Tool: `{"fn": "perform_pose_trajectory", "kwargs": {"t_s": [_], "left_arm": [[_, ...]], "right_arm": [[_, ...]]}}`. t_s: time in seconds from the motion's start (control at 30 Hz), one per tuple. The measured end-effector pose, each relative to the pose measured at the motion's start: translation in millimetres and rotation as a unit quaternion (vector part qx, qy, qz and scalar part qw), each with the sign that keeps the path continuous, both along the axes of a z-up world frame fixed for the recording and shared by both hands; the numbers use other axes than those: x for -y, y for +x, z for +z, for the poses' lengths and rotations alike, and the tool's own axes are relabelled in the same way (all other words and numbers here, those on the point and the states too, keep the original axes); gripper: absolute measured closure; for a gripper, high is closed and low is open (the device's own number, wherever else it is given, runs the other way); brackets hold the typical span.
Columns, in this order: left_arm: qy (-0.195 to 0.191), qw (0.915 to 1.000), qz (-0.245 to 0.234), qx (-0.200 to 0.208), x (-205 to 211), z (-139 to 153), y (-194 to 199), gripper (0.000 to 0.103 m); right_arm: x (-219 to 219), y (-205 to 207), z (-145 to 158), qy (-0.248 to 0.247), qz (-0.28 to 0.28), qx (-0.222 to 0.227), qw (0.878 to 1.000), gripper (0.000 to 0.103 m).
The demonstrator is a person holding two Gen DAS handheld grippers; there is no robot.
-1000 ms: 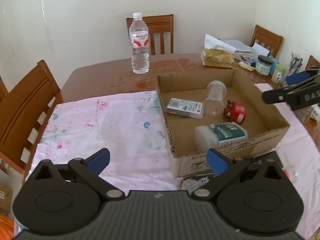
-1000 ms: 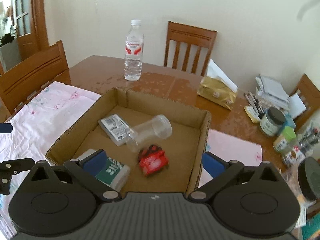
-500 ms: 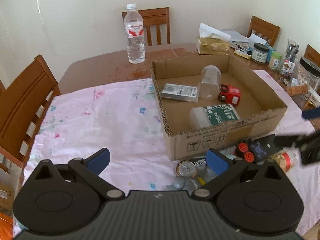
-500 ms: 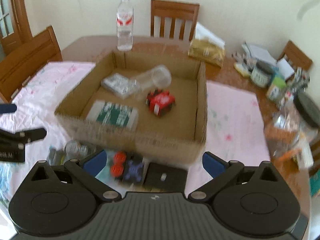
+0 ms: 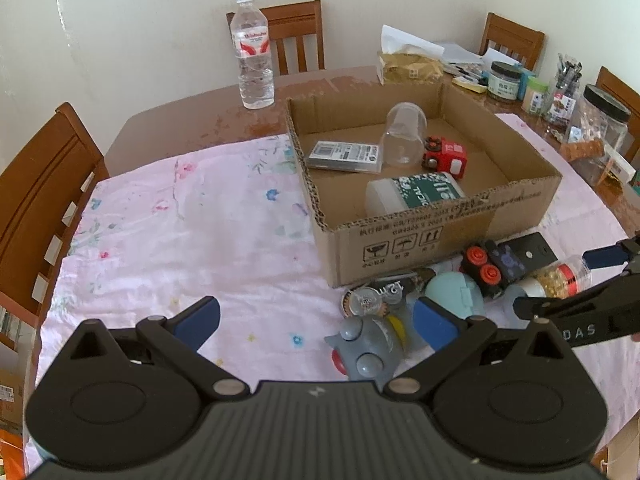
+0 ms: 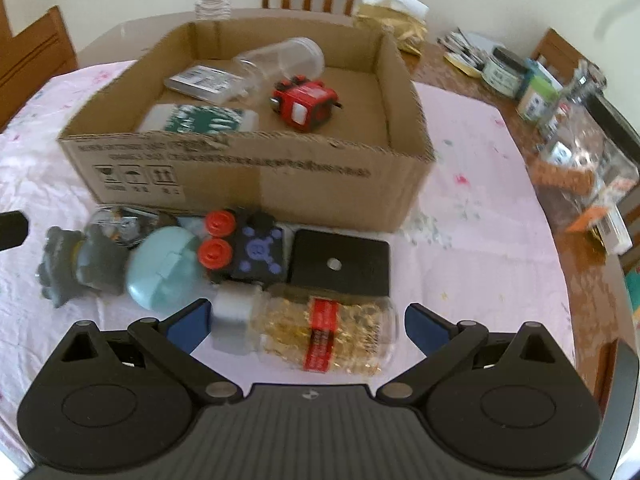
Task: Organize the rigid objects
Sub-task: 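Move the left tool to the grey cat figure while the right tool reaches the capsule jar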
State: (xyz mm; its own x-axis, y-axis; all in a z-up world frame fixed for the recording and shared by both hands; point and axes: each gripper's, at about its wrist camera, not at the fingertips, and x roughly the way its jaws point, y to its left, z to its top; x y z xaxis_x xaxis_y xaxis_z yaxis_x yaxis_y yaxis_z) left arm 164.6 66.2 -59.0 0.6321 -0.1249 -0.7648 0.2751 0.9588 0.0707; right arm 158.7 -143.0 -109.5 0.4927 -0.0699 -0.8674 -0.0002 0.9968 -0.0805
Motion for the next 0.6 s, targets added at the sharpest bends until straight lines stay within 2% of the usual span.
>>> {"fn": "perform_pose_trajectory", "kwargs": {"t_s": [0.27,0.37,0.6], "left_arm": [[0.003,0.9998,-0.016,-0.01,16.3,-9.8,6.2,0.001],[0.002,0.9997,-0.02,-0.014,25.0,-17.6,10.6,0.001],[0.005,0.9991,0.007,-0.041,32.6,-44.5,19.2,0.001]], "right_arm": [[16.7,-2.5,-21.4,-0.008,-0.018,-0.032,0.999,0.0],[23.1,-3.6,-23.0,0.011,-0.021,-0.03,0.999,0.0],[27.6,-1.1,-23.3,0.022,-0.015,-0.035,0.999,0.0]]}}
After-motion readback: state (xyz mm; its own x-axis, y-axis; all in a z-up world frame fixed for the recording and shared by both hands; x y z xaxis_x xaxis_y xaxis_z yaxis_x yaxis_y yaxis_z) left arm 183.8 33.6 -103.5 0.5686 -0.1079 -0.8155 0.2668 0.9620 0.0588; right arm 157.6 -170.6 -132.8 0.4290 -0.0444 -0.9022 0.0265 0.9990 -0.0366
